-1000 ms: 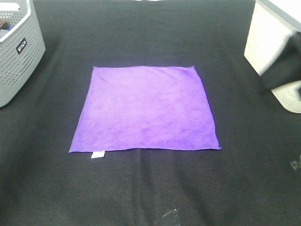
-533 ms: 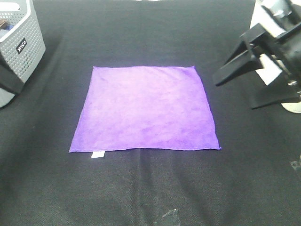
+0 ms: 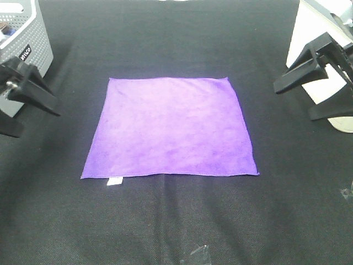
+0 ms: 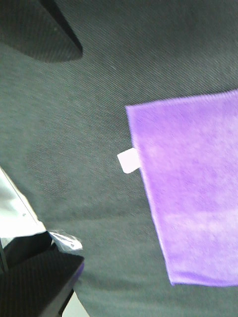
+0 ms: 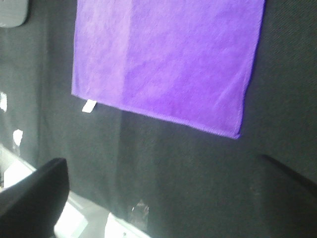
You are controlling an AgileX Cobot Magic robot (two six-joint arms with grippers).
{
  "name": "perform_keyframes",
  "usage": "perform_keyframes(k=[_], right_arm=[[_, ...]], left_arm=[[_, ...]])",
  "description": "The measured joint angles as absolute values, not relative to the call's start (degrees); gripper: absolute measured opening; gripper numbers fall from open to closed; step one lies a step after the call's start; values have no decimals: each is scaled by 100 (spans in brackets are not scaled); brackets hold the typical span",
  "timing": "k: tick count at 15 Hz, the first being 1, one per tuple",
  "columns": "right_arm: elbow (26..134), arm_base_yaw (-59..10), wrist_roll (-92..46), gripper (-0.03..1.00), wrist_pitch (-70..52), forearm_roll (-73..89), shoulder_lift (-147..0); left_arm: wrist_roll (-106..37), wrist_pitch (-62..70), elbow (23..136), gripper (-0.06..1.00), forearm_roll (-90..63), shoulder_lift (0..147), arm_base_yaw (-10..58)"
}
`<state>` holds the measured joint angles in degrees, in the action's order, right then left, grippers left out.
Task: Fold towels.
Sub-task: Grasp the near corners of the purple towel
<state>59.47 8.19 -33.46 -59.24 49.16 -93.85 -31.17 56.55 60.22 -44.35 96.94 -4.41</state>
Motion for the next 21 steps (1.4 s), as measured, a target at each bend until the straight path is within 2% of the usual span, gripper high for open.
perform_keyframes(k=[4,9,13,21], right_arm=[[5947,819,-3352,95,-5787,4916,-9482],[5947,819,-3398,95,-5460,4910,-10462],[5947,819,-3615,95,-4945,5025,-10605],[5953,819,-4234,95,-5013,5397,-11545]], left_arm=[[-3306,5609,6434,97,-4521,10416,-435],[-3392,5317,6709,97,-4349,11327,-206],[-3403,5053,6732,97,-4332,11516,-115],[-3426,4761,6744,96,-4406,11918,-63]])
